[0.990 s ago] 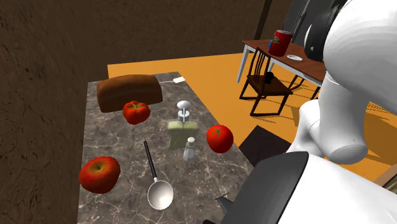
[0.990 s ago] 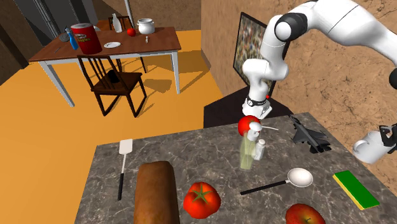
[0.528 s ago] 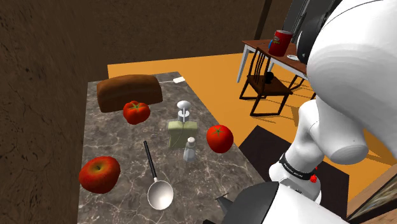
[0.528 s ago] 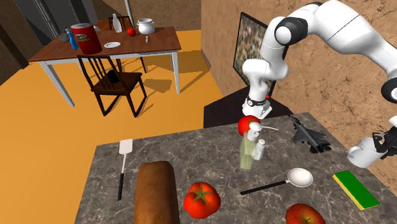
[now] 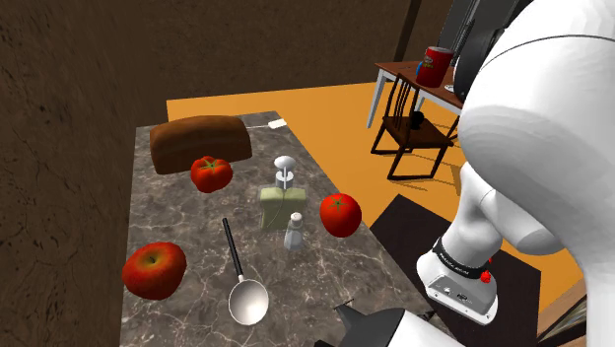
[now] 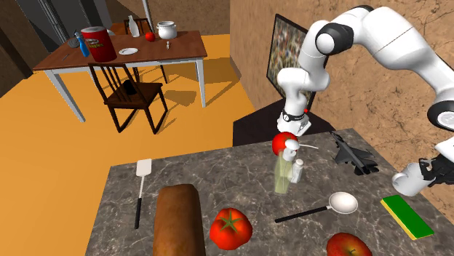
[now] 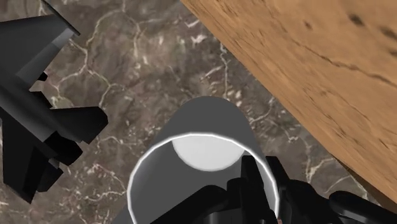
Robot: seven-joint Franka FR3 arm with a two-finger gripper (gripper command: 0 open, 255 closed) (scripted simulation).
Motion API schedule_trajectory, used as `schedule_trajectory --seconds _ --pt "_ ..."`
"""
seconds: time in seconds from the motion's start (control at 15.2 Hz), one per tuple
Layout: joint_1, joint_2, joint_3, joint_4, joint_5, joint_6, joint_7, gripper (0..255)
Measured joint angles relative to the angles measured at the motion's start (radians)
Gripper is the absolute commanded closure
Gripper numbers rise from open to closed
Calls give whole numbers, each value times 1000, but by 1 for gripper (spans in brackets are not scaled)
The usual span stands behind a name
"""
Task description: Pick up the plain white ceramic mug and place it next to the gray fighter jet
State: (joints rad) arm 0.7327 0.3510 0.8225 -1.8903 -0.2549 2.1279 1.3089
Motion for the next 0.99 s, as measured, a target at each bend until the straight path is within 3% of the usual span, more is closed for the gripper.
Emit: schedule_trajectory --seconds 0.26,0.33,0.46,0.66,0.79,0.99 --pt "31 -10 -39 1 -4 2 -13 255" --pt "37 -12 -45 4 -10 2 -13 0" --pt "42 -11 -51 7 -17 1 -12 0" --pt "50 2 -52 33 -88 -14 5 0" --pt "38 -17 -46 -15 -81 4 -21 0" --pt "22 -46 -22 12 -184 -70 -47 0"
